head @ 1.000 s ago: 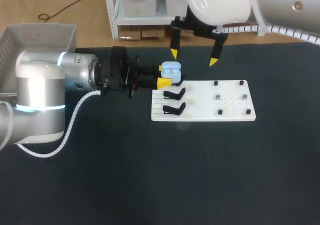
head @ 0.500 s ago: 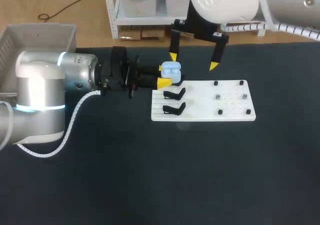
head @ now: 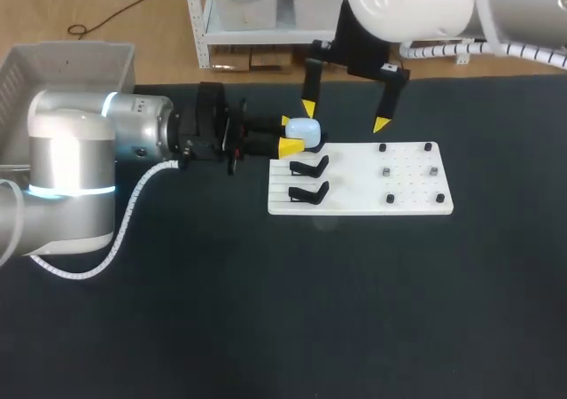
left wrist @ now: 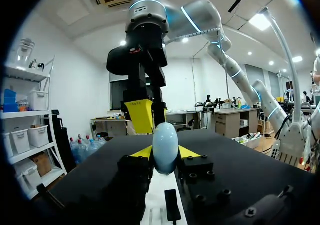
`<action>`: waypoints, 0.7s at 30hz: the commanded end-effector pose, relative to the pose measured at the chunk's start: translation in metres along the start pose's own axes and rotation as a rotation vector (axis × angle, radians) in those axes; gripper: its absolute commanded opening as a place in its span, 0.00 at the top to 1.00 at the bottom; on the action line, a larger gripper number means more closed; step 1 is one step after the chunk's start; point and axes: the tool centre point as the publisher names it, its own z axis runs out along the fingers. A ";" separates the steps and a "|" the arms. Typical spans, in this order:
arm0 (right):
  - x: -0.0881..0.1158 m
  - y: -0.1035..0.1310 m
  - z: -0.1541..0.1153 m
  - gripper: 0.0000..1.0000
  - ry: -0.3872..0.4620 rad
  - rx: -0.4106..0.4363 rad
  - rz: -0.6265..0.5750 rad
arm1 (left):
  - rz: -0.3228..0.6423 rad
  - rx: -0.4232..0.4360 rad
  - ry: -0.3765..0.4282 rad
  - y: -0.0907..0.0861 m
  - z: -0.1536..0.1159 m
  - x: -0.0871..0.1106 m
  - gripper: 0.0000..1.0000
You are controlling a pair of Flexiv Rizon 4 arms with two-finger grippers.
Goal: Pick up each earbud case from the left stands, insert the matching earbuds, close the lid, and place the case in the box.
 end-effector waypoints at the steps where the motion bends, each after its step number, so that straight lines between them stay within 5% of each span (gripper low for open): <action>1: -0.001 -0.005 -0.001 0.00 -0.033 -0.023 0.003 | 0.003 -0.004 -0.001 -0.001 0.000 0.000 1.00; 10: 0.001 -0.022 -0.042 0.00 -0.283 -0.255 -0.093 | 0.003 -0.004 -0.001 -0.001 0.000 0.000 1.00; 21: 0.038 -0.050 -0.063 0.00 -0.489 -0.365 -0.209 | 0.003 -0.004 -0.001 -0.001 0.000 0.000 1.00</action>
